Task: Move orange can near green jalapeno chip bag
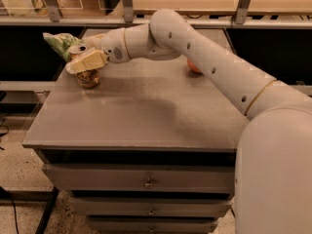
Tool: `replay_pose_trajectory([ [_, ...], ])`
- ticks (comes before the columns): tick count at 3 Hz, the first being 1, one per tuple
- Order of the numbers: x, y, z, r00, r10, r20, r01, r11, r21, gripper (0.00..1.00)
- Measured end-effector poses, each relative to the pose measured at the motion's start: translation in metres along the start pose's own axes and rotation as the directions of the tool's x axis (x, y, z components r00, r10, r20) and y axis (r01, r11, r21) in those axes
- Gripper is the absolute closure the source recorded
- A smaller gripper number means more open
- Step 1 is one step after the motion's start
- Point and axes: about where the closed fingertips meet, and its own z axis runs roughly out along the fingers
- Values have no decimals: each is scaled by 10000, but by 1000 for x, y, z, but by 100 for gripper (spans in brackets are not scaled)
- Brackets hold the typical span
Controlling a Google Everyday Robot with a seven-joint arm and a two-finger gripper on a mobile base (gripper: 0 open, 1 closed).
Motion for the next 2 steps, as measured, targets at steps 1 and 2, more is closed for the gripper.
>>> replay_pose_trajectory([
  [1, 1, 2, -7, 9999, 7, -165, -6, 10000, 35, 0],
  [2, 5, 4, -31, 9996, 85, -280, -71, 9987, 506, 0],
])
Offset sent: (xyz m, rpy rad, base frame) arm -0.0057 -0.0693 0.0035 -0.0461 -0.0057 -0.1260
